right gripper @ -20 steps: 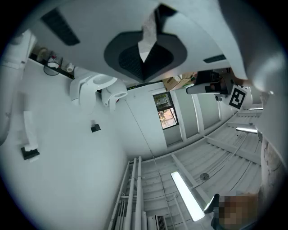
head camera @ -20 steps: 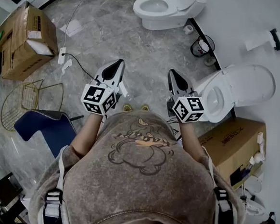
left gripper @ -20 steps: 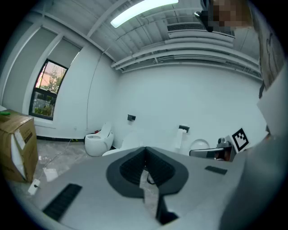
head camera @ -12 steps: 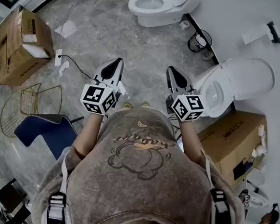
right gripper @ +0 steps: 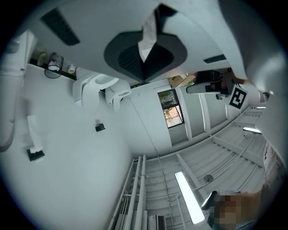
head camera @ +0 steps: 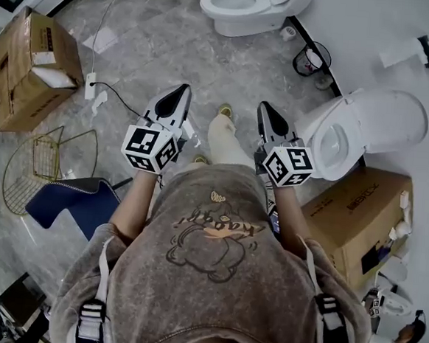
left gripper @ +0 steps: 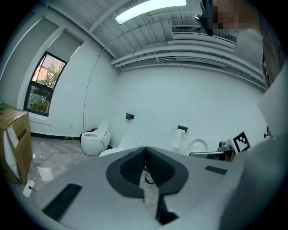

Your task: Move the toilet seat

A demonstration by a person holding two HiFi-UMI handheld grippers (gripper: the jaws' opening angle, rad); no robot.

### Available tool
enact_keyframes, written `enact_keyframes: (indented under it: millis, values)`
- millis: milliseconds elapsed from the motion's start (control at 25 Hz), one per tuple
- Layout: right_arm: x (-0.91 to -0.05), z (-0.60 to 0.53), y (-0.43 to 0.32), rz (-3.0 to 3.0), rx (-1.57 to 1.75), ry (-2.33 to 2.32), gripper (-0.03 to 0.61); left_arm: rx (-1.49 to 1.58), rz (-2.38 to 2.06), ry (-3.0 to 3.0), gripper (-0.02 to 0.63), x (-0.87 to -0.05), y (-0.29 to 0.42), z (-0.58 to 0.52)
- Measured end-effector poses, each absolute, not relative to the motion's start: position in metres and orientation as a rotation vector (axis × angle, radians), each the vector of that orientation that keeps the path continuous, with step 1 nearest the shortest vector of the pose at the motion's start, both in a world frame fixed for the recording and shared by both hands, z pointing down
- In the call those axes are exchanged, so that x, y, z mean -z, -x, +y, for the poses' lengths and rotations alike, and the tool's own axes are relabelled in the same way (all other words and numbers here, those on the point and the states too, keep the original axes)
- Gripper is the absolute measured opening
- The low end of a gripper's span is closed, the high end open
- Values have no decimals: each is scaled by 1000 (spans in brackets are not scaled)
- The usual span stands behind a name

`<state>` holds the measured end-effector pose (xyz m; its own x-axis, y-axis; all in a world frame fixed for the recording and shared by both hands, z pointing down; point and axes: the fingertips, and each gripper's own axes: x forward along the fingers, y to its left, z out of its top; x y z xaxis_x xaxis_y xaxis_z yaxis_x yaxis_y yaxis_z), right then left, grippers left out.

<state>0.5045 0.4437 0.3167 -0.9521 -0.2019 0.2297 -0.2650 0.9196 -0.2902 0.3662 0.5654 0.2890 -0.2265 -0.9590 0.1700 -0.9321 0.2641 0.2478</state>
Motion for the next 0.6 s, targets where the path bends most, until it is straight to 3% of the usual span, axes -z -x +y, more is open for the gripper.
enact_keyframes:
  millis: [600]
  values:
    - [-342,386,-414,-2857,-508,-317,-3,146,-2262,-1729,9,-306,-281,501]
